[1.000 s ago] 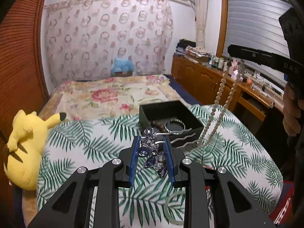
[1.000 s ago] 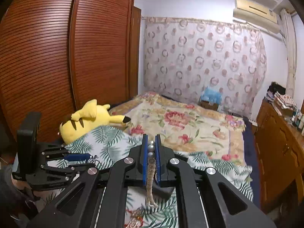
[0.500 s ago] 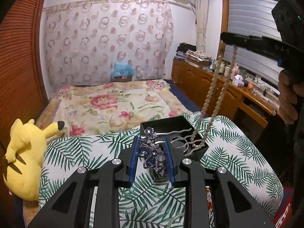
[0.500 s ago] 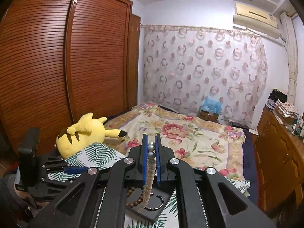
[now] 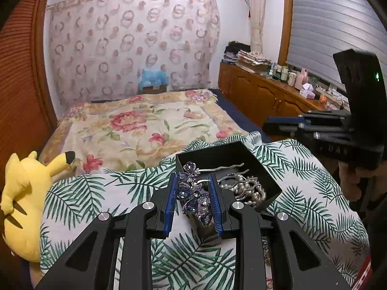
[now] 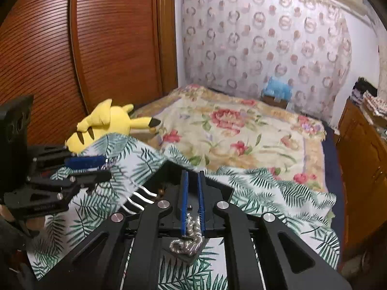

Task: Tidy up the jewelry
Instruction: 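Carry the pearl strand into the black box with the right tool while the left tool drops the brooch there, then grasp the red string bracelet with the right tool while the left tool moves to the jade bangle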

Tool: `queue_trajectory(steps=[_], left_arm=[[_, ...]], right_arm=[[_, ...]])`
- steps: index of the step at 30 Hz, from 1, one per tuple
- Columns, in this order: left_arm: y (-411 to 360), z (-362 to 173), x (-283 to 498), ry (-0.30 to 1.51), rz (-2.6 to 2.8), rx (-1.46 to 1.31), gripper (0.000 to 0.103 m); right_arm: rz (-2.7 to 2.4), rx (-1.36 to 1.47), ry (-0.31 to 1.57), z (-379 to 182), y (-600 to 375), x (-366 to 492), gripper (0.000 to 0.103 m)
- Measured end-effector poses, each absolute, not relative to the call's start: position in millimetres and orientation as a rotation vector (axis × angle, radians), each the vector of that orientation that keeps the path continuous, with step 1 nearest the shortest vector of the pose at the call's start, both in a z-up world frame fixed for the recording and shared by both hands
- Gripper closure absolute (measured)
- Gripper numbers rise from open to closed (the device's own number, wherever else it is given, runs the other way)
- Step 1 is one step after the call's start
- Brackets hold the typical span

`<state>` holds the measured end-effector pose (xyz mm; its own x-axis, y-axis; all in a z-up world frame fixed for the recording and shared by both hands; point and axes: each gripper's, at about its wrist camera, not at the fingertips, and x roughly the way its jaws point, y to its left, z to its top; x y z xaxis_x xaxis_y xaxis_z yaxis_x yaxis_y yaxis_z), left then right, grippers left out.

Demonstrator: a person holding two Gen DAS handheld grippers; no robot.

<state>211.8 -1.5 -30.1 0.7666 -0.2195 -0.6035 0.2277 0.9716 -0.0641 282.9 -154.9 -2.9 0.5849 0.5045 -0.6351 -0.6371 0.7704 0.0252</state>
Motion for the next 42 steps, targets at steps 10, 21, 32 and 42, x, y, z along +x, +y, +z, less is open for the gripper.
queue_trajectory(steps=[10, 21, 32, 42], left_arm=[[-27, -46, 243, 0.704, -0.262, 0.064, 0.079], [-47, -53, 264, 0.736, -0.286, 0.098, 0.078], [-41, -41, 227, 0.700, -0.322, 0.088, 0.055], [-20, -63, 174, 0.744, -0.305, 0.072, 0.050]], right_arm=[[0.618, -0.190, 0.689, -27, -185, 283, 0.074], [0.582, -0.187, 0.704, -46, -205, 271, 0.074], [0.578, -0.180, 0.703, -56, -212, 231, 0.074], [0.606, -0.192, 0.766, -83, -203, 183, 0.074]])
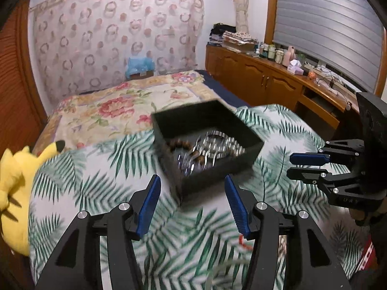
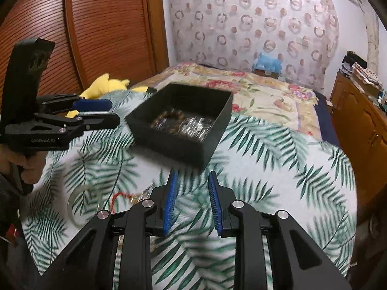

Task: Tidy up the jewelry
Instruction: 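Grasp the red string bracelet with the right tool while the left tool moves to the jade bangle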

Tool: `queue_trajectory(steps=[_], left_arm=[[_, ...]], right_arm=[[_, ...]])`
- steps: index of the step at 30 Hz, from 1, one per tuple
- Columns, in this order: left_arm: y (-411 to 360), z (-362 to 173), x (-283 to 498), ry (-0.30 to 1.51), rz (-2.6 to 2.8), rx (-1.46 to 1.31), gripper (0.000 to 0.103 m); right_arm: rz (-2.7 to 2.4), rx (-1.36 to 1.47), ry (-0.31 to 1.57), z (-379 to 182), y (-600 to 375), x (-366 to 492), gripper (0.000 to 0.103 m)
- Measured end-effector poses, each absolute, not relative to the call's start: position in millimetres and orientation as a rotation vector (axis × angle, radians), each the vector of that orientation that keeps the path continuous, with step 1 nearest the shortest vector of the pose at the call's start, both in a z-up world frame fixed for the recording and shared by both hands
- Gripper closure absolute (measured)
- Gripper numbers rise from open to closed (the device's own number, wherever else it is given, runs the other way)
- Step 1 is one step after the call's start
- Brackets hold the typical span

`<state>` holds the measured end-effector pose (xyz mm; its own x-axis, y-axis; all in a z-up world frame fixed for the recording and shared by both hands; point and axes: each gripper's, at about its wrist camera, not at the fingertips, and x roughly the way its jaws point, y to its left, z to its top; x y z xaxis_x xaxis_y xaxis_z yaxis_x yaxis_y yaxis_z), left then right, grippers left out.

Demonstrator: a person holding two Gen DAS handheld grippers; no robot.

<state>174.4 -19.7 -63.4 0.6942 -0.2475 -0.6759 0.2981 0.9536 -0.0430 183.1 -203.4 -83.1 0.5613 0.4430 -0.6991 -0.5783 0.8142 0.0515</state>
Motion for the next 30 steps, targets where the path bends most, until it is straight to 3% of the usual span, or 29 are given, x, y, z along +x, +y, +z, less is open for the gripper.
queue_trajectory(steps=[10, 28, 30], left_arm=[[6, -93, 136, 0.818, -0.275, 0.041, 0.044], [7, -100, 96, 0.822, -0.282, 0.019, 0.043], [6, -100, 92, 0.820, -0.285, 0.019, 0.043]], right_arm=[[0.634, -0.204, 0.832, -107, -188, 164, 0.074], [0.663, -0.171, 0.889, -117, -172, 164, 0.075], [0.659, -0.176, 0.890, -118, -171, 165, 0.079]])
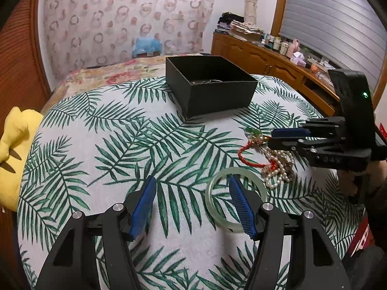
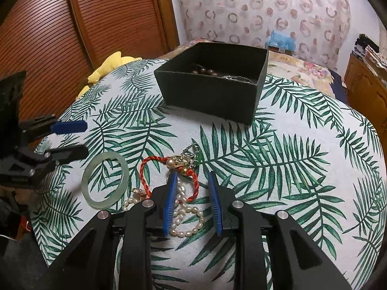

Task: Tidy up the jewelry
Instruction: 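Grasp the red string bracelet with the right tool while the left tool moves to the jade bangle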

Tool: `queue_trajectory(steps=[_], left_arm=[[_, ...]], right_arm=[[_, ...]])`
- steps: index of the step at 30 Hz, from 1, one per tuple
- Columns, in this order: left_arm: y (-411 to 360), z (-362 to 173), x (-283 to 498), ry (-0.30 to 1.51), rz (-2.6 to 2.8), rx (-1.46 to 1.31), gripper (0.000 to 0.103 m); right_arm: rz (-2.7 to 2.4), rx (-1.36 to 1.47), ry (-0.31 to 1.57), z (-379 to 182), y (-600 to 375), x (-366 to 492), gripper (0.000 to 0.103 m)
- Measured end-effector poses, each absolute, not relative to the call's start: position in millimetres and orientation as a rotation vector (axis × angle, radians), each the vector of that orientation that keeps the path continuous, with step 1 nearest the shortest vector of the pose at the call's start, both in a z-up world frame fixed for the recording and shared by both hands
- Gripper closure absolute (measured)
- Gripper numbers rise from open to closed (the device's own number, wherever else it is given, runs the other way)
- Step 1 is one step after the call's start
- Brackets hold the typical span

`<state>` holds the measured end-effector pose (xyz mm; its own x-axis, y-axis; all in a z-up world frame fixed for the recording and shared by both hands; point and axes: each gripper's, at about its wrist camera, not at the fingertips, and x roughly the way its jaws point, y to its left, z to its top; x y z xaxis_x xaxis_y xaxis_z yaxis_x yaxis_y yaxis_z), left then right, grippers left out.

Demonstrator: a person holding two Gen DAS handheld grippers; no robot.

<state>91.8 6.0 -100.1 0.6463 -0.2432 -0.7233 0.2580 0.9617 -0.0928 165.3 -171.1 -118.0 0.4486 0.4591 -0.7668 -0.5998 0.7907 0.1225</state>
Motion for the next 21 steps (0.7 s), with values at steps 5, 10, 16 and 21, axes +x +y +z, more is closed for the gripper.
queue_trajectory(steps=[5, 10, 16, 21], left_arm=[[4, -100, 82, 0.813, -0.288, 0.019, 0.043], [2, -99, 74, 0.806, -0.291, 0.018, 0.043], [0, -94, 60, 0.787, -0.294, 0.020, 0.043], [-3, -89, 51, 0.768, -0.296, 0.023, 0.043]], right_arm=[[0.663, -0.169, 0.890, -119, -169, 164, 0.092], [0.672, -0.176, 0.863, -111, -169, 155, 0.099], [0.675, -0.178, 0.803, -87, -172, 140, 0.100], [0.666, -0.181, 0.748, -67, -174, 130, 0.100]])
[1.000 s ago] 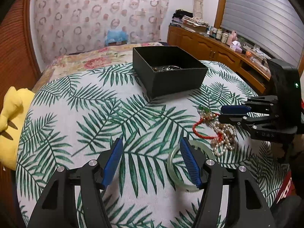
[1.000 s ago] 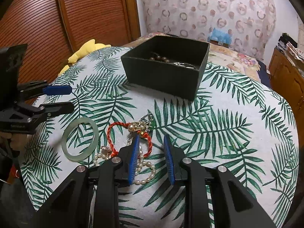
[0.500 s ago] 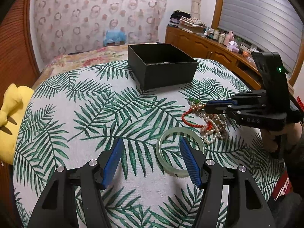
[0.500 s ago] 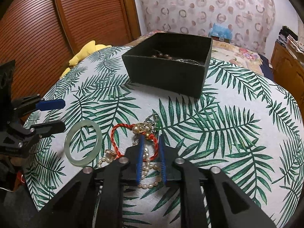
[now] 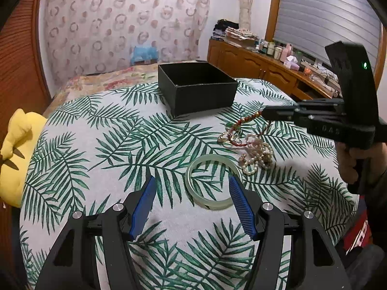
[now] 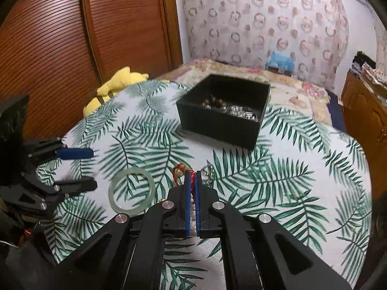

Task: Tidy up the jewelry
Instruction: 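Grasp the red string bracelet with the right tool while the left tool moves to the jade bangle, then carry the red bracelet into the box with the right tool while the left tool lifts the jade bangle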

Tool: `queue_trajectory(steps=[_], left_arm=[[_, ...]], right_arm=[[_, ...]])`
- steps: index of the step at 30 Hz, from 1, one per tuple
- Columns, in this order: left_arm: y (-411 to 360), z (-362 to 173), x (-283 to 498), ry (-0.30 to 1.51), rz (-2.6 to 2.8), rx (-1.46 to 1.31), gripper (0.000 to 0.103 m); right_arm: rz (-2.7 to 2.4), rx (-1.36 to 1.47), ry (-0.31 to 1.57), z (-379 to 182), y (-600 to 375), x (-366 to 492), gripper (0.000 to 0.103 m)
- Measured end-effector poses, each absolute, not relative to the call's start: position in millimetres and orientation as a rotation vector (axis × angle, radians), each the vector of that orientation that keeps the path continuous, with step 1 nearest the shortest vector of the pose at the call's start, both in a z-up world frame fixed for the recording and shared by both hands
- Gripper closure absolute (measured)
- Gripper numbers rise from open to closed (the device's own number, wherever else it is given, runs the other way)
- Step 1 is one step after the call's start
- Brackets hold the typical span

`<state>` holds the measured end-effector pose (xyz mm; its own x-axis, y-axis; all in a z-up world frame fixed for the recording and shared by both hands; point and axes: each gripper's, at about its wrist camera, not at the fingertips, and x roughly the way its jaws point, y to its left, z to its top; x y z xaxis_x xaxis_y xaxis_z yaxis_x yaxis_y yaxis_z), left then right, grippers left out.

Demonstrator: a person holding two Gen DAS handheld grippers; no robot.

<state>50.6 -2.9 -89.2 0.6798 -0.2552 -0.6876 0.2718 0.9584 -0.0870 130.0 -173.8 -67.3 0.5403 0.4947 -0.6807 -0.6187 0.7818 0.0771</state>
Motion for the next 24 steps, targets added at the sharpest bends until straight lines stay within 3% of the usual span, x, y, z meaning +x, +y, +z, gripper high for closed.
queue_trajectory(steps=[9, 21, 22, 23, 24], left_arm=[[-6, -92, 52, 0.781, -0.302, 0.020, 0.043], [-37, -115, 75, 0.854, -0.342, 0.082, 0.042], [-38, -116, 76, 0.857, -0.339, 0.089, 0.040], [-39, -117, 77, 0.857, -0.336, 0.099, 0.028], [-41, -118, 78, 0.857, -0.340, 0.105, 0.025]], right_arm=[[0.638, -0.183, 0.686, -44, -180, 122, 0.100], [0.604, -0.164, 0.713, -59, -195, 125, 0.100], [0.603, -0.163, 0.714, -60, -196, 125, 0.100], [0.601, -0.159, 0.715, -61, -198, 124, 0.100], [0.600, -0.158, 0.715, -61, -199, 124, 0.100]])
